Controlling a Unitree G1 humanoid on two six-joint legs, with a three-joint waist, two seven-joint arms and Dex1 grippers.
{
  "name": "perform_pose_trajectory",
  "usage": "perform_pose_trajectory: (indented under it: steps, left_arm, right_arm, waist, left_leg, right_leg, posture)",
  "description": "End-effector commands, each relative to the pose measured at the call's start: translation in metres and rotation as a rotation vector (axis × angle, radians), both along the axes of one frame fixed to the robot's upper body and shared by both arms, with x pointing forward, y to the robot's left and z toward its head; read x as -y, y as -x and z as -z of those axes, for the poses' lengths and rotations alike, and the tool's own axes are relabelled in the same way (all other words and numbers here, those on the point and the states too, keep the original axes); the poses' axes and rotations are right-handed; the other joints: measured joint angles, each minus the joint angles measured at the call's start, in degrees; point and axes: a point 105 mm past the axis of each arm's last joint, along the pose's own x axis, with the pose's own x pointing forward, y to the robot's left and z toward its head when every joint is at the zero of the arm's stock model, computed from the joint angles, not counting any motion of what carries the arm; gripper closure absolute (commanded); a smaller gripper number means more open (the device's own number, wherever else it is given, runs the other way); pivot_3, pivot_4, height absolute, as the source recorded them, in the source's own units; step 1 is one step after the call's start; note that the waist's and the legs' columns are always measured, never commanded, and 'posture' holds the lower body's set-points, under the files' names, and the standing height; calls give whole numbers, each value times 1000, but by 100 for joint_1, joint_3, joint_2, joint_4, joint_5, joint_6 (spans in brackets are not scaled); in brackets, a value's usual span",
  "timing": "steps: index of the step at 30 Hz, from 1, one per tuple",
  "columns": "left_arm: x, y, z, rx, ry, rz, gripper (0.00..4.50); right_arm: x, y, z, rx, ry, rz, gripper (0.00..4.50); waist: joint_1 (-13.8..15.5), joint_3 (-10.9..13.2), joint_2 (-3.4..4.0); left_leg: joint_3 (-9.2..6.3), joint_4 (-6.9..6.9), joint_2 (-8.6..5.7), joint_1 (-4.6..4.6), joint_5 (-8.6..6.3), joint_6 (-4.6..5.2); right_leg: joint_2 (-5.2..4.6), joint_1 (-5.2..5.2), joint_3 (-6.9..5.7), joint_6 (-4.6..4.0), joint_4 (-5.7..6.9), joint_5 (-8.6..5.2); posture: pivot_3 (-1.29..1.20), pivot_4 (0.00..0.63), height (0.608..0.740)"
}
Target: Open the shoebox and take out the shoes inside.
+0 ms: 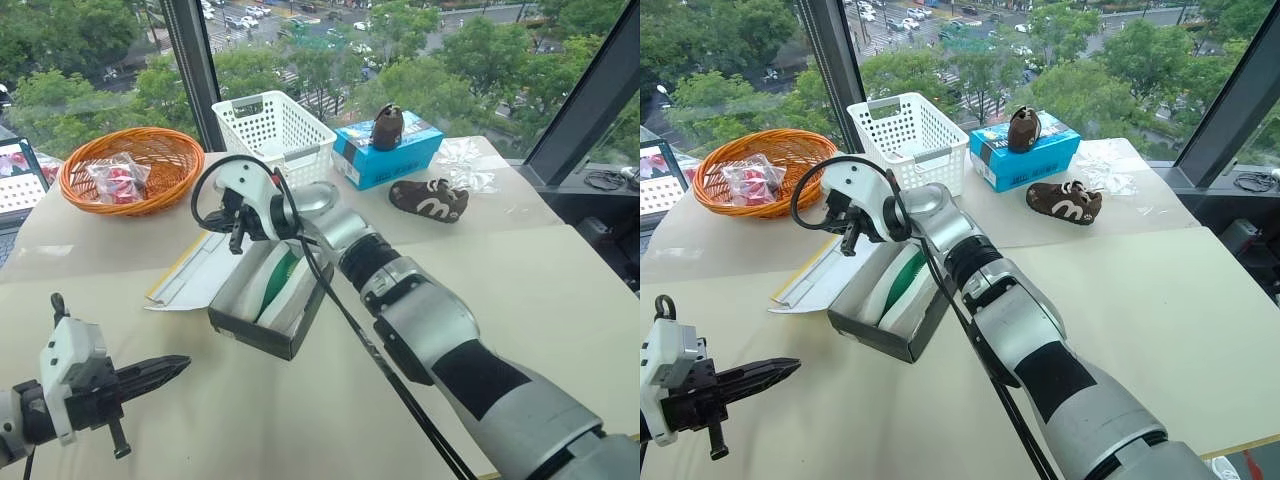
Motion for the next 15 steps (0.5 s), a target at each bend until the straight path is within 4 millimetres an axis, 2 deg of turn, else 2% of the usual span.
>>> perform_pose_trajectory:
  steps: [1,4,6,9,11,14,15]
  left_arm:
    - [4,-1,-4,31,0,2,4500]
    - [8,-6,-2,37,7,9,4500]
    - [11,-10,0,37,15,24,4500]
    - [12,-13,1,35,22,37,4500]
    - [12,-16,2,35,17,40,4500]
    - [12,-20,3,33,13,51,4500]
    - [12,-20,3,32,12,54,4500]
  right_arm:
    - [20,15,-42,139,-39,-136,4468]
    - [52,34,-39,189,44,-228,4468]
    - [69,46,-19,197,153,-275,3925]
    - [82,59,1,188,253,-325,3042]
    - [85,65,12,230,305,-359,2377]
    - [84,61,34,320,401,-389,1290]
    - [83,58,38,333,416,-384,1290]
  waist:
    - [12,2,-1]
    - [64,-1,-4]
    - [94,-5,-11]
    - [47,-7,-15]
    - [-1,-5,-12]
    - [-25,-4,-10]
    - [-24,-4,-10]
  left_leg:
    - [-1,0,0,0,-7,12]
    - [-9,3,-1,1,-8,18]
    - [-12,3,-1,13,-11,21]
    - [-7,3,0,21,-11,20]
    - [-2,2,3,22,-8,16]
    - [1,1,6,34,-4,11]
    - [0,0,8,39,-4,10]
  right_leg:
    - [1,0,0,-3,0,-2]
    - [3,6,-3,2,1,-1]
    - [3,20,-6,5,0,-1]
    - [6,23,-2,5,4,-2]
    - [9,19,1,1,7,-3]
    - [17,20,3,-3,14,-10]
    - [19,23,3,4,14,-16]
  posture:
    - [0,150,731]
    - [0,150,731]
    - [0,150,731]
    - [0,150,731]
    - [0,150,731]
    - [0,150,731]
    - [0,150,731]
